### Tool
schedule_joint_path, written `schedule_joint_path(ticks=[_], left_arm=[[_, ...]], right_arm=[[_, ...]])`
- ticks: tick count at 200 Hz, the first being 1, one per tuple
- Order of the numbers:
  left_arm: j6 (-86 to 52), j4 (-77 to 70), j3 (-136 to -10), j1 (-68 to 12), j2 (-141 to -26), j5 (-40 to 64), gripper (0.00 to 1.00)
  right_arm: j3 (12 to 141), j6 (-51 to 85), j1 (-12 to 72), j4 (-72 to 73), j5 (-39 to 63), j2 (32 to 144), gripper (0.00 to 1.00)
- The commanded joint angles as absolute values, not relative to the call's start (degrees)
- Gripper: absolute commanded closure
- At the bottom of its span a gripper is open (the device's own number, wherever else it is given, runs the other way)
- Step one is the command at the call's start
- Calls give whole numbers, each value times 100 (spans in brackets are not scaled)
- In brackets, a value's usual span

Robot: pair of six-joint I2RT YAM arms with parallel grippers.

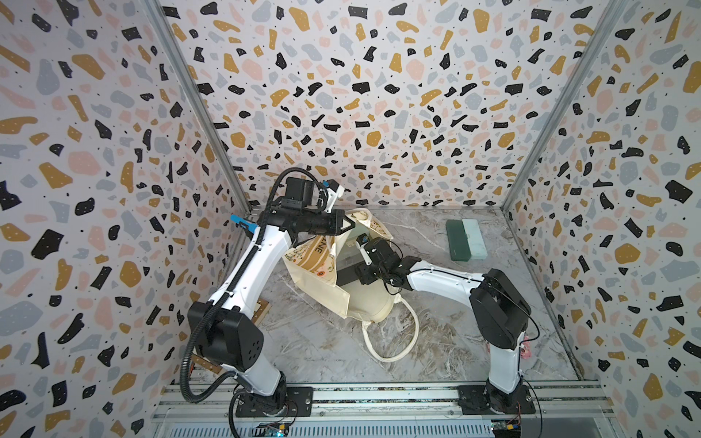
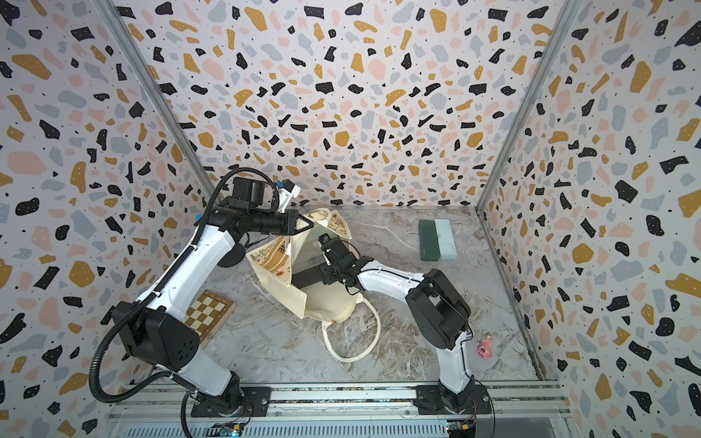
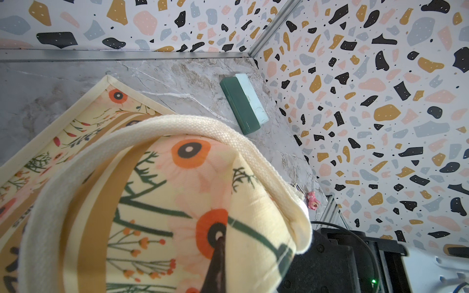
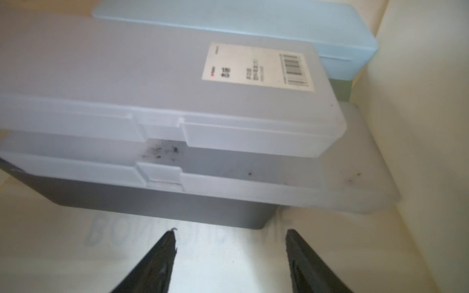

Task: Take out the pencil case from the canvas bag
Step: Pick up the pencil case from the canvas bag.

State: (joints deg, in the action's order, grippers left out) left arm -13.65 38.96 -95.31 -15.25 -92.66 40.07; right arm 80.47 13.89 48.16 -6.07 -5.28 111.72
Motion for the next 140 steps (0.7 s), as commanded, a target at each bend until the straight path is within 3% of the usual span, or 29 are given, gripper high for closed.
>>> schedule_joint_path(ticks=[1, 92, 140], left_arm=[[-1265, 3463, -9756, -1592, -9097, 4500, 100], [-1267, 3472, -9773, -1600, -9107, 4564, 100], [-1272, 3454, -9766, -1600, -9121, 4622, 100]], right_arm=[[8405, 1531, 4814, -784, -451, 11275, 21], [9337, 1371, 4711, -1329, -729, 12012, 0], [9595, 1002, 4702, -1448, -613, 12214, 1]])
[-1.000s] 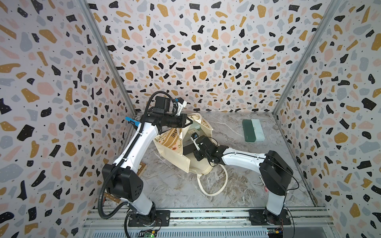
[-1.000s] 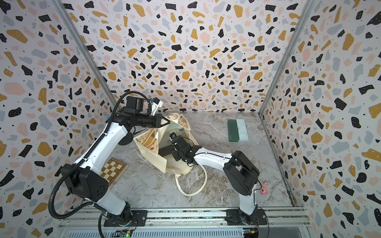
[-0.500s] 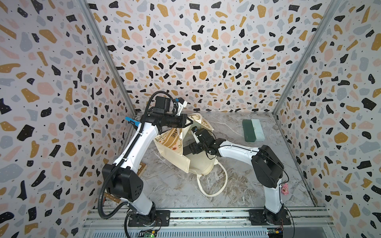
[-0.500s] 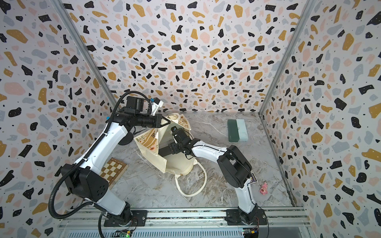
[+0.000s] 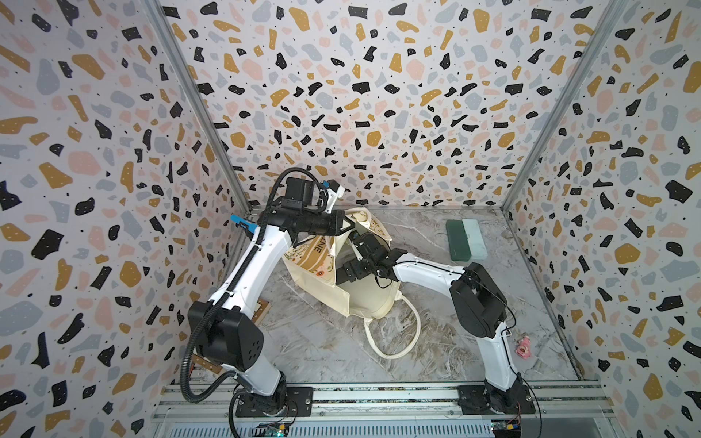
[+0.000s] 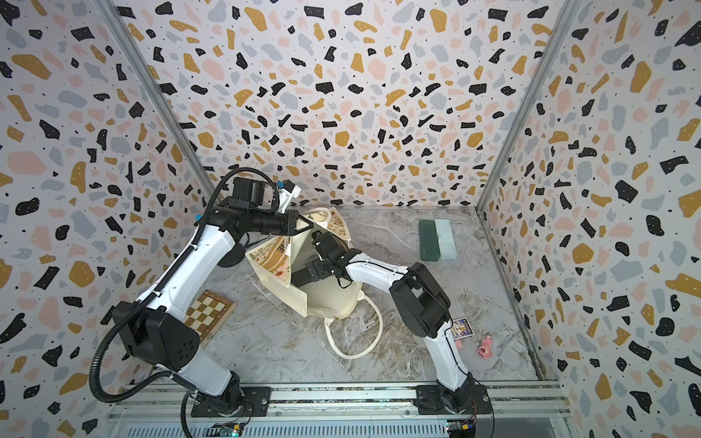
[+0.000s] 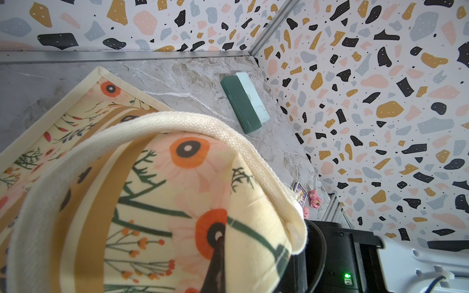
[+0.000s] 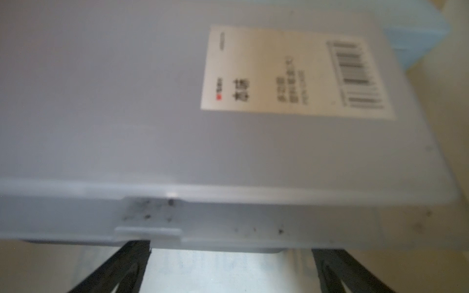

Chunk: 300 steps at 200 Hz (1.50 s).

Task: Take out the pencil case from the canvas bag
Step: Pick up the pencil case from the canvas bag.

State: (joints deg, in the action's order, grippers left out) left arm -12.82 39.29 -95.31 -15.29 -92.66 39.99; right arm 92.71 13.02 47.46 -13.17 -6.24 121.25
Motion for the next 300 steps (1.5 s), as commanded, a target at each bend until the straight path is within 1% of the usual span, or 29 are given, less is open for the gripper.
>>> schedule_joint_path(ticks=[1, 24, 64, 101, 124, 162, 194, 222, 235, 257, 274, 300], left_arm=[[-1273, 3454, -9770, -1600, -9122, 4622, 100], [-1274, 3454, -9771, -1600, -9088, 4606, 100], [-1295, 3451, -9769, -1601, -9113, 4597, 100], [-1284, 3480, -9774, -1601, -9107, 4485, 100], [-1301, 3507, -9773, -1604, -9123, 4401, 100], [-1266, 3535, -9773, -1601, -9114, 4298, 100], [-1258, 3560, -9782, -1602, -9123, 4240, 100], [-1239, 3586, -9782, -1602, -9108, 4188, 100], [-1231, 3583, -9778, -1601, -9114, 4176, 100], [-1230, 3620, -9791, -1606, -9123, 4110, 100], [-1207, 3640, -9791, -1604, -9101, 4078, 100], [-1195, 3638, -9793, -1600, -9102, 4081, 100]], right_arm=[[9596, 989, 4698, -1449, -592, 12215, 1], [9505, 719, 4693, -1328, -203, 12162, 0], [9040, 560, 4707, -1070, 373, 11720, 4], [8631, 513, 4835, -957, 669, 11258, 8], [8394, 459, 5024, -968, 653, 10984, 10], [7959, 387, 5321, -995, 717, 10546, 18], [7657, 332, 5334, -1054, 778, 10304, 24], [7658, 132, 5334, -1307, 747, 10314, 27], [7673, 94, 5335, -1362, 639, 10329, 27], [7767, 250, 5325, -1380, -65, 10336, 27], [7897, 416, 5310, -1354, -573, 10361, 23], [8210, 491, 5197, -1453, -421, 10602, 16]])
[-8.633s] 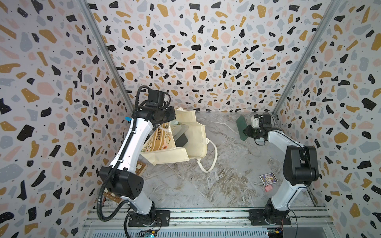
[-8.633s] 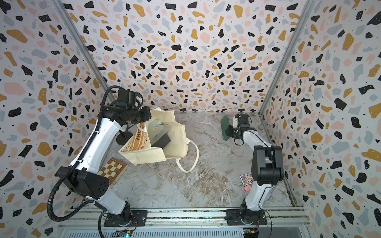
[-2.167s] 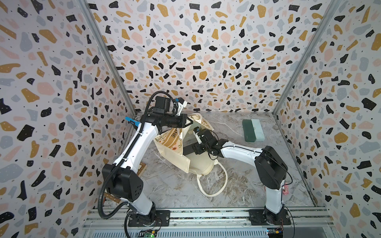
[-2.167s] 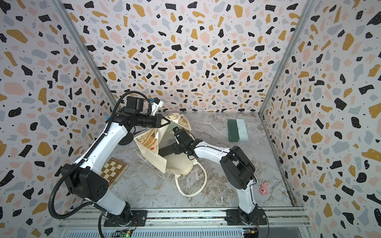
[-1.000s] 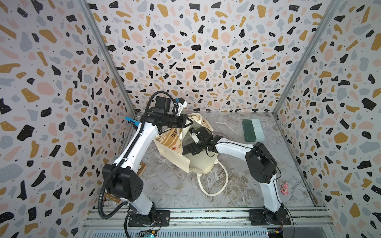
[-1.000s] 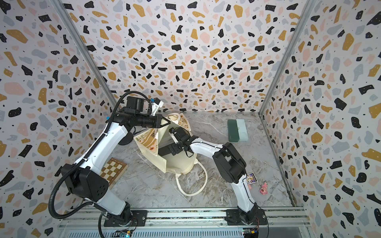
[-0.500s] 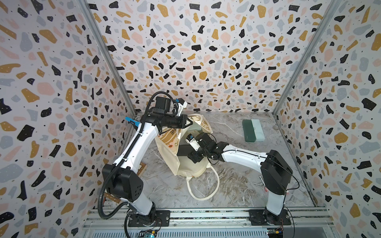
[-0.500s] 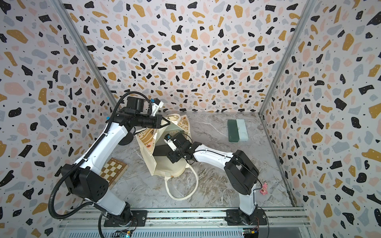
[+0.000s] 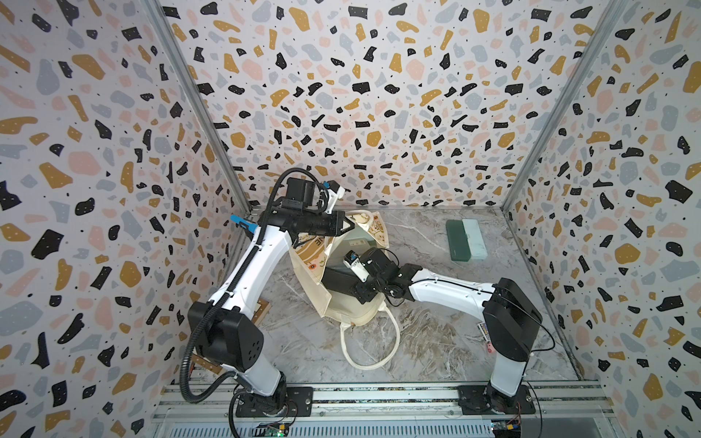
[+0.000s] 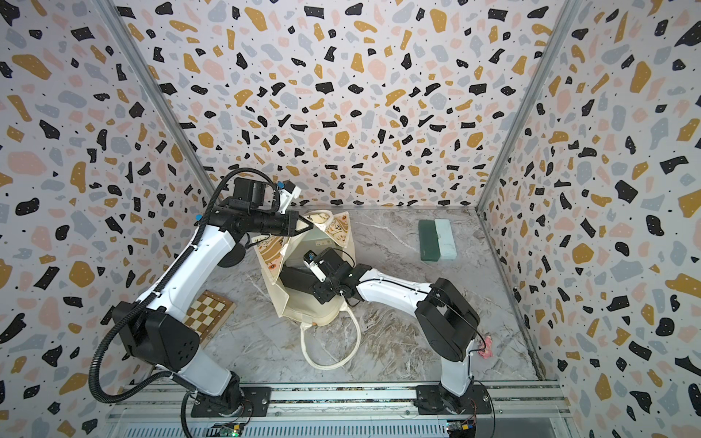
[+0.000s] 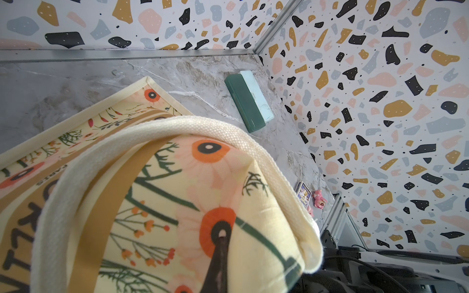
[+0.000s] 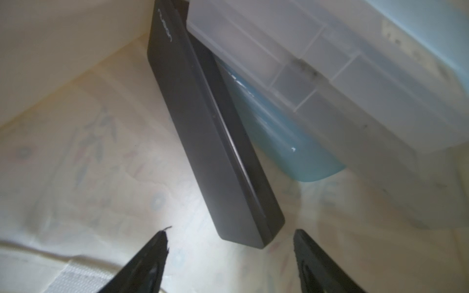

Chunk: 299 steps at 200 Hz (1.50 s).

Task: Take out the pencil case from the canvas bag
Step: Pick up the pencil case from the canvas bag.

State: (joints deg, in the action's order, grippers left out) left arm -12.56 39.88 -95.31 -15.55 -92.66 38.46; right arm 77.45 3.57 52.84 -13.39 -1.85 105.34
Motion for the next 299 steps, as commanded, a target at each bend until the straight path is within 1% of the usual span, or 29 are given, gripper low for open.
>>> schedule_joint_path(ticks=[1, 17, 55, 90, 131, 163, 195, 234, 278, 299], left_arm=[[-1195, 3639, -9792, -1600, -9099, 4079, 100], [-1195, 3646, -9799, -1602, -9101, 4095, 100], [-1187, 3639, -9791, -1600, -9088, 4118, 100], [-1195, 3628, -9800, -1604, -9107, 4148, 100], [-1195, 3630, -9800, -1600, -9136, 4173, 100], [-1195, 3633, -9800, -1592, -9114, 4172, 100], [-1205, 3630, -9808, -1591, -9150, 4175, 100], [-1205, 3634, -9804, -1591, -9136, 4157, 100], [-1231, 3615, -9800, -1588, -9134, 4179, 100], [-1230, 3614, -9796, -1586, -9134, 4170, 100]], right_arm=[[8218, 492, 5191, -1456, -421, 10609, 15], [8425, 465, 5105, -1527, -221, 10809, 12], [8710, 383, 4874, -1569, 641, 11186, 11], [8929, 342, 4808, -1670, 782, 11506, 11], [9169, 348, 4755, -1848, 519, 11844, 10], [9295, 246, 4738, -2020, 863, 12030, 10], [9250, 210, 4721, -2041, 1536, 11921, 15], [9006, 240, 4702, -1937, 1871, 11572, 24], [8689, 324, 4680, -1752, 2027, 11394, 42], [8686, 330, 4676, -1763, 1987, 11453, 47]])
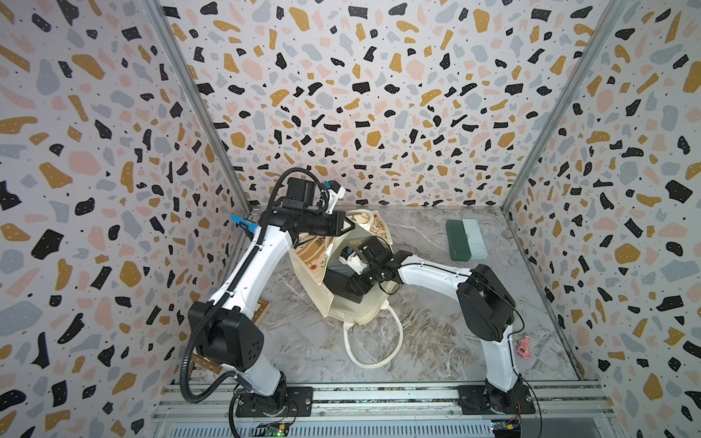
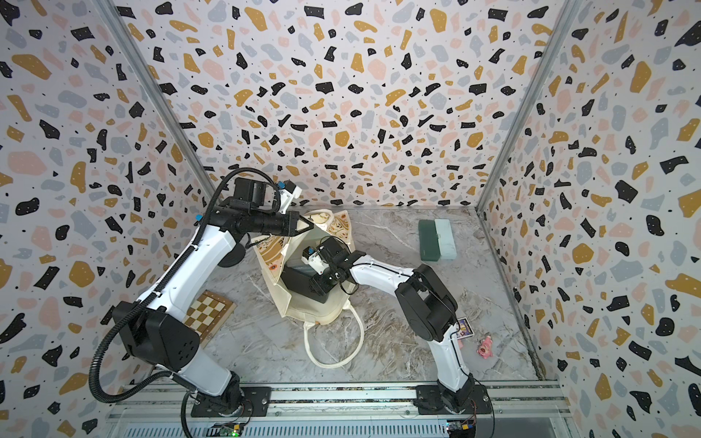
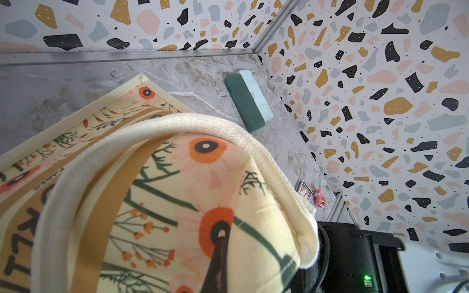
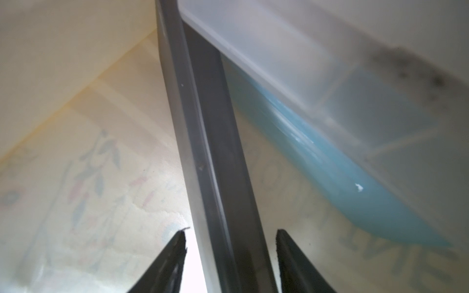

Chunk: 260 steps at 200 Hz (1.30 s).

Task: Take out the pencil case from the canvas bag
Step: Pick up the pencil case from the canvas bag.

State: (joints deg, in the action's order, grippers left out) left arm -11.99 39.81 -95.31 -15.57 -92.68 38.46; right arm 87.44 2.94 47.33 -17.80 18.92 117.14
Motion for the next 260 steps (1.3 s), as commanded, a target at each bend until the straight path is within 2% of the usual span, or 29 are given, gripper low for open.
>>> schedule_joint_path(ticks=[1, 33, 91, 119, 197, 227, 260], left_arm=[[-1230, 3618, -9794, -1584, -9133, 4168, 100], [-1231, 3619, -9800, -1589, -9125, 4175, 100], [-1214, 3608, -9800, -1590, -9114, 4237, 100], [-1204, 3612, -9791, -1588, -9097, 4205, 100], [-1195, 3712, -9818, -1564, -9116, 3914, 100], [-1227, 3829, -9846, -1532, -9099, 3469, 100], [-1446, 3914, -9835, -1530, -9071, 2406, 100]], right_arm=[[8689, 332, 4676, -1765, 1987, 11461, 47], [8717, 330, 4676, -1733, 2103, 11561, 51], [8954, 317, 4669, -1834, 2212, 11873, 44], [9006, 317, 4659, -1850, 2227, 11952, 44], [8816, 391, 4654, -1714, 2086, 11617, 65], [8658, 446, 4658, -1664, 1941, 11356, 70], [8475, 610, 4658, -1725, 1632, 11031, 74]])
